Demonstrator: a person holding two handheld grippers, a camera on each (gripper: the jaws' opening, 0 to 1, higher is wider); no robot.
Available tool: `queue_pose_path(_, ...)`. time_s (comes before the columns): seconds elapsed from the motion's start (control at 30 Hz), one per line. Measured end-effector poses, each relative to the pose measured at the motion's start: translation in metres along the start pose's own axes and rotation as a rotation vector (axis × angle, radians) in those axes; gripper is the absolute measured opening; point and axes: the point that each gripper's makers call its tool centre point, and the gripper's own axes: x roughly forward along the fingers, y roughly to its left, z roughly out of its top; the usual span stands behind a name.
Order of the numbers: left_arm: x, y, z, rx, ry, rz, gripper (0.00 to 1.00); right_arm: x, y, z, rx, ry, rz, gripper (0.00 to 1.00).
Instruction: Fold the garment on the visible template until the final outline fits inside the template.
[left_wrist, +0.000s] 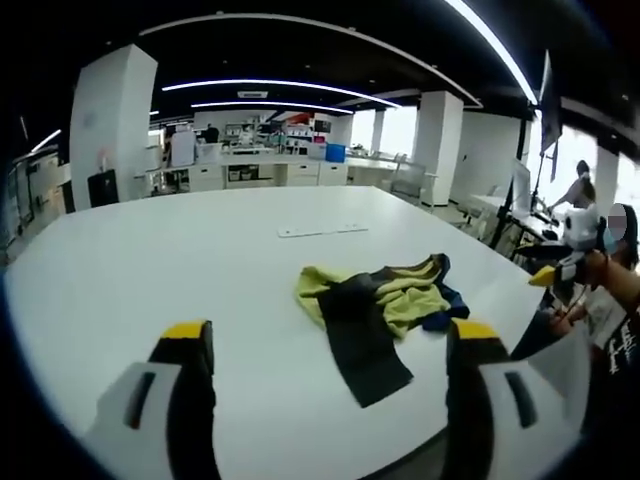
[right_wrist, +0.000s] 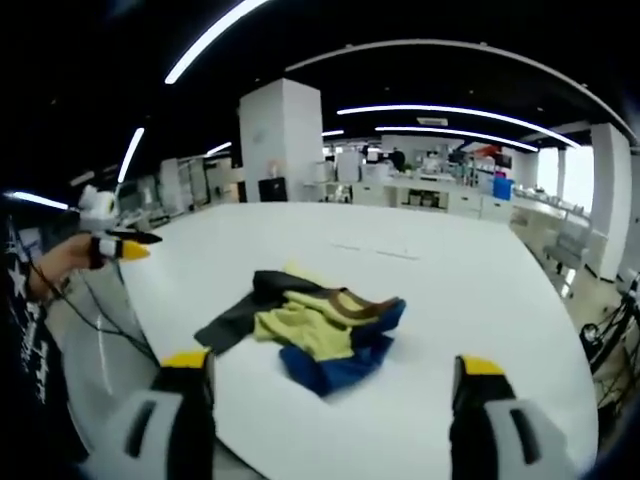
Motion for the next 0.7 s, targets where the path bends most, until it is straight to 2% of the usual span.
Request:
queue_pose_path(0.23,0.011,-0.005,-0.003,-0.021,0.014,-0.047,0.88,0.009,-0.002,0.005,0.051,-0.023,0.008,0.93)
queue_pose_path(0.47,0.030,-0.015,-0.001,0.005,0.015,-0.098,0.84,0.024,-0.005,0.007,0.074,-0.011,0.025,0.74)
queue_pose_path(0.7,0.056,-0.020,-0.005,0.026,0.029,-0.156,0.77,0.049,-0.010,0.012,0.049,-0.007,0.051,0.72)
